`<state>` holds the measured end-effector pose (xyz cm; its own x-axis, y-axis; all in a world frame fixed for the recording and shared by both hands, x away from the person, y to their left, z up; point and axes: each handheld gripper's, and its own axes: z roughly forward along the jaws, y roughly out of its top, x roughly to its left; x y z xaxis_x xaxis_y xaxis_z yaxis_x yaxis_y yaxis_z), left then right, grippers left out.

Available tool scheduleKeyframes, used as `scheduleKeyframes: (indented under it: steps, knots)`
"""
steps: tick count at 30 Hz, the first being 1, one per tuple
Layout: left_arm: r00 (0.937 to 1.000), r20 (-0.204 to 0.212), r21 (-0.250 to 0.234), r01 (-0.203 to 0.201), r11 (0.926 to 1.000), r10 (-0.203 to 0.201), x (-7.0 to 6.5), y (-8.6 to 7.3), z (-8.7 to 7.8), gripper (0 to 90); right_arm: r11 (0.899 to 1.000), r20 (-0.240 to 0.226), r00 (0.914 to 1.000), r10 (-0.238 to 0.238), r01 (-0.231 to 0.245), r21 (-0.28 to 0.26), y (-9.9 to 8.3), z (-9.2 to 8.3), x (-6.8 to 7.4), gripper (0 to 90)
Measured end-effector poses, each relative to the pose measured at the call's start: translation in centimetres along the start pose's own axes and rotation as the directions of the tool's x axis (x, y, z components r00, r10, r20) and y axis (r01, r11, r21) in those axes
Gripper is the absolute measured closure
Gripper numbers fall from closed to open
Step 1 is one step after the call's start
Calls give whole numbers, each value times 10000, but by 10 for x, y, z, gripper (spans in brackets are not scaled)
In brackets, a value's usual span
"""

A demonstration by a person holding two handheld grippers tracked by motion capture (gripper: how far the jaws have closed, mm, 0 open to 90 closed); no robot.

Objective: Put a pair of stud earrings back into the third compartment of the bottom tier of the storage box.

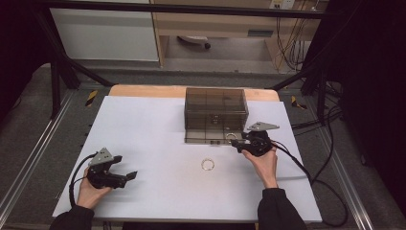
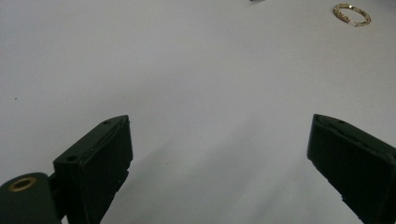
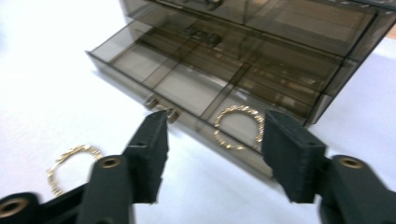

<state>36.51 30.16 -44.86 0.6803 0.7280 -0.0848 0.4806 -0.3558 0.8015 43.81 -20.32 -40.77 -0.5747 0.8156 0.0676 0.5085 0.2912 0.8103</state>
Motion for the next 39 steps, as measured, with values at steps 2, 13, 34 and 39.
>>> scheduleKeyframes:
  steps: [2,13,34,39]
  knots:
    - [10000,-4,-12,-3,10000,3,0,0,0,66,10000,-161,9999,-46,46,-22,-2,-4,3,352]
    - [10000,-5,-29,8,10000,-8,0,0,0,66,9996,-727,9973,-91,110,256,-15,-6,18,134]
    - [10000,-2,2,-8,10000,8,0,0,0,66,9983,-1266,9917,236,-167,555,-27,10,35,58]
    - [10000,-3,9,-1,10000,1,0,0,0,65,9979,-1228,9924,75,5,654,-23,12,41,58]
